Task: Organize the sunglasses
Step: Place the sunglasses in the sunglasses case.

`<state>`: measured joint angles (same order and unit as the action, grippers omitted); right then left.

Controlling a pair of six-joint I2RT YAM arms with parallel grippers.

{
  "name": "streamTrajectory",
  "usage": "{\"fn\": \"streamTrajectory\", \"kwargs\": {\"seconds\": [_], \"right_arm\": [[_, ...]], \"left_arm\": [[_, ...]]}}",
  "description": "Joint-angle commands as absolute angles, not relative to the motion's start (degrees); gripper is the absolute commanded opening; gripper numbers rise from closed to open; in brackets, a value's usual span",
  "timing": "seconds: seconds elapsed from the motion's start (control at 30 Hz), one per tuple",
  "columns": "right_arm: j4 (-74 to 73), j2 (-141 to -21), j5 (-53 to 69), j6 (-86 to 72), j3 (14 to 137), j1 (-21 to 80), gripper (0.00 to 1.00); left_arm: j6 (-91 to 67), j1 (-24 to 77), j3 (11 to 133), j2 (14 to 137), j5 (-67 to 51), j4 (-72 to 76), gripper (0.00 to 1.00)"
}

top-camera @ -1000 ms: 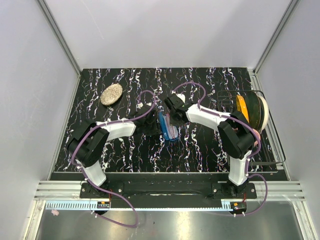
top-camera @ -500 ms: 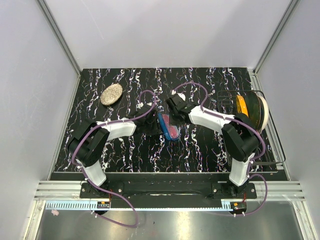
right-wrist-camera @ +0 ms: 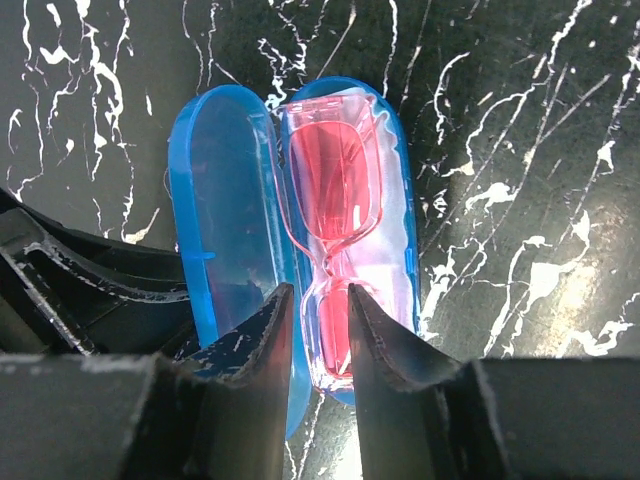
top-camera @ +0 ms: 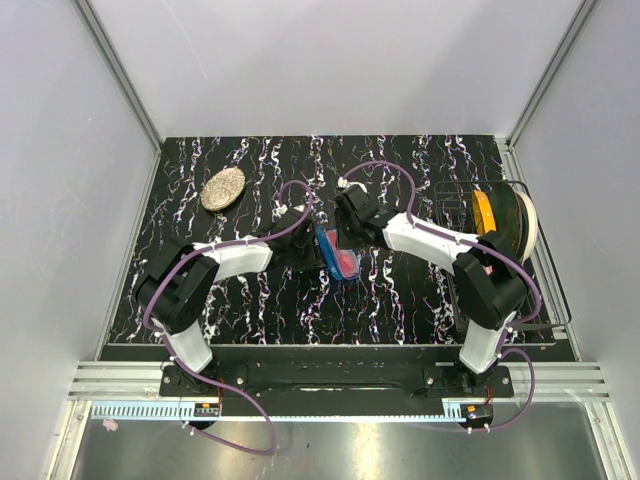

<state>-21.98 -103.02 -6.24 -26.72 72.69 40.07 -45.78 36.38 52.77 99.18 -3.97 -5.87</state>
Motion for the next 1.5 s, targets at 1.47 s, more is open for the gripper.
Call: {"fn": "streamTrajectory", "kwargs": {"seconds": [1.47], "right_arm": [[-27.1, -99.0, -12.6, -28.4, 76.3, 36.8, 0.41]], "left_arm": [[-41.9, 36.7, 57.2, 98.8, -2.5, -8.4, 0.42]]}}
